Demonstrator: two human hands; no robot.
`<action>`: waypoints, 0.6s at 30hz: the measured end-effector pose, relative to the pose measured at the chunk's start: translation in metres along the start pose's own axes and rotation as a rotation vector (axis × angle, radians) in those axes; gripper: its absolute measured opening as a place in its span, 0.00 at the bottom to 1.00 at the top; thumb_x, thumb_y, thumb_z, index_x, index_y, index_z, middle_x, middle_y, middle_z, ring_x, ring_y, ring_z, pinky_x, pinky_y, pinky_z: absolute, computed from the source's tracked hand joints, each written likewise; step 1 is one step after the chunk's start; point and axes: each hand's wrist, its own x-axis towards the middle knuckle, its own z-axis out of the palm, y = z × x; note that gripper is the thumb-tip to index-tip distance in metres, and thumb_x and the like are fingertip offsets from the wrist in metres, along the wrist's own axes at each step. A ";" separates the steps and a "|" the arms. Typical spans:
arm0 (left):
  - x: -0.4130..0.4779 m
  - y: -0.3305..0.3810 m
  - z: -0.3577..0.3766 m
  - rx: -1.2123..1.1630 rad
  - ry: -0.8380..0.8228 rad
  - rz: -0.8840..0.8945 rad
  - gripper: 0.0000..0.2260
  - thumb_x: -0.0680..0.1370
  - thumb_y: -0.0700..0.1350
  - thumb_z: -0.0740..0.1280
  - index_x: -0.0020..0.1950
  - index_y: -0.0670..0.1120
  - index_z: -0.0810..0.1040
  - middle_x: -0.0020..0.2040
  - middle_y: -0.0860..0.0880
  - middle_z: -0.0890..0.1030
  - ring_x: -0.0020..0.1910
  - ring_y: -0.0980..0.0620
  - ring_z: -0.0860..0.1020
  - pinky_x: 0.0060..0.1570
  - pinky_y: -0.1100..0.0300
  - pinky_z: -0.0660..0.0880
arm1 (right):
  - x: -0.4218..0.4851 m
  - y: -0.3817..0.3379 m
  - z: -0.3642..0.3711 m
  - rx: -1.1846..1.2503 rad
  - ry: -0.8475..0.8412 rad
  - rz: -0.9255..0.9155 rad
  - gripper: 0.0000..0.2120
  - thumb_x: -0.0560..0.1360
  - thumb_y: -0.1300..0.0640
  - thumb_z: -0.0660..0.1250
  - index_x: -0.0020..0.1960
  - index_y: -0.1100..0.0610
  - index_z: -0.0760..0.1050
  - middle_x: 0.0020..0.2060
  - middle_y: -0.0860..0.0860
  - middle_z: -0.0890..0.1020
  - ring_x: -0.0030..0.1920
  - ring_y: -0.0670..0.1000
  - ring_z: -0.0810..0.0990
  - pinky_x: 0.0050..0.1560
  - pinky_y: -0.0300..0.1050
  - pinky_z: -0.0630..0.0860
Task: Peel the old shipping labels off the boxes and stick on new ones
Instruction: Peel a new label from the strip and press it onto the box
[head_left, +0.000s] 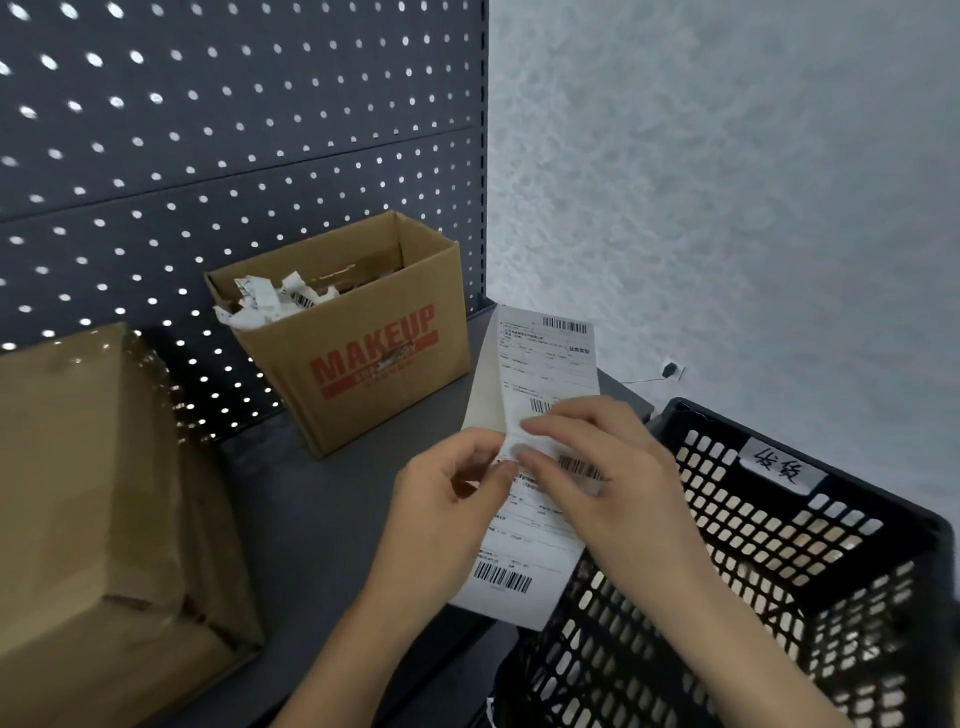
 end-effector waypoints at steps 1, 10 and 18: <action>-0.002 0.002 0.001 0.014 -0.004 0.025 0.07 0.79 0.37 0.67 0.49 0.47 0.84 0.42 0.50 0.85 0.44 0.49 0.82 0.43 0.57 0.79 | 0.002 0.001 0.003 -0.019 -0.022 -0.022 0.10 0.75 0.53 0.72 0.56 0.52 0.83 0.51 0.43 0.79 0.55 0.44 0.76 0.54 0.41 0.75; -0.008 0.012 0.000 -0.121 -0.026 -0.048 0.10 0.81 0.39 0.63 0.50 0.43 0.85 0.45 0.45 0.85 0.48 0.46 0.83 0.50 0.55 0.79 | -0.002 0.011 0.006 0.007 -0.018 -0.165 0.12 0.76 0.53 0.70 0.55 0.56 0.84 0.50 0.48 0.84 0.51 0.48 0.82 0.49 0.52 0.80; 0.001 0.012 0.003 -0.166 0.004 -0.133 0.15 0.81 0.43 0.64 0.37 0.41 0.84 0.36 0.42 0.82 0.37 0.50 0.80 0.43 0.58 0.77 | -0.009 0.011 -0.002 0.125 -0.085 -0.094 0.09 0.74 0.55 0.73 0.53 0.55 0.84 0.50 0.44 0.83 0.53 0.44 0.80 0.53 0.45 0.79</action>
